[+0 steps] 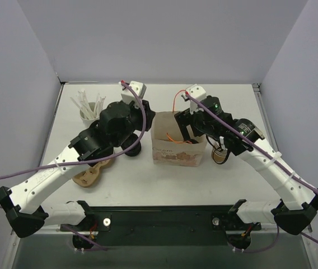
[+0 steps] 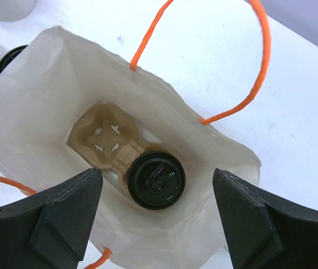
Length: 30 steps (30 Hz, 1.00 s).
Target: Pack the takeout coffee
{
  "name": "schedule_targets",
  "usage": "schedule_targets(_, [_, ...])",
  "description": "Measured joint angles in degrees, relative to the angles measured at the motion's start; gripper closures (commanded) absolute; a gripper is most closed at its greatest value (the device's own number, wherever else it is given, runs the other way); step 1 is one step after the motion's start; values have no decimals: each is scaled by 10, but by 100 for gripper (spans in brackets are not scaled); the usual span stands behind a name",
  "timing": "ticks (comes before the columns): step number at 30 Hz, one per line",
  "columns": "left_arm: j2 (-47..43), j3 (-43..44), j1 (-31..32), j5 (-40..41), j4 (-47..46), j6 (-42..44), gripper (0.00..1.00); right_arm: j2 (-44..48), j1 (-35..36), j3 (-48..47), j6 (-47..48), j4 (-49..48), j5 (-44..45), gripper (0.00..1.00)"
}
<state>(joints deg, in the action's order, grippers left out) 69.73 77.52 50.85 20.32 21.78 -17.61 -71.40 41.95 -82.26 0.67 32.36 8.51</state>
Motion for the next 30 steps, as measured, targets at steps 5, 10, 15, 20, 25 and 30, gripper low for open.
schedule_targets(5, [-4, 27, -1, 32, 3, 14, 55, 0, 0, -21, -17, 14, 16, 19])
schedule_targets(10, [-2, 68, -5, 97, 54, 26, 52, 2, 0, -80, -78, 62, 62, 19])
schedule_targets(15, [-2, 80, -59, 174, 76, 32, 50, 64, 0, -98, -161, 104, 80, 18])
schedule_targets(20, [28, 80, -188, 220, 99, 19, 50, 173, 0, -55, -215, 143, 80, 17])
schedule_targets(25, [78, 62, -280, 205, 98, 6, 51, 249, 0, -35, -245, 177, 79, 16])
schedule_targets(30, [109, -3, -365, 102, 89, -14, 51, 294, 0, -12, -247, 217, 85, 15])
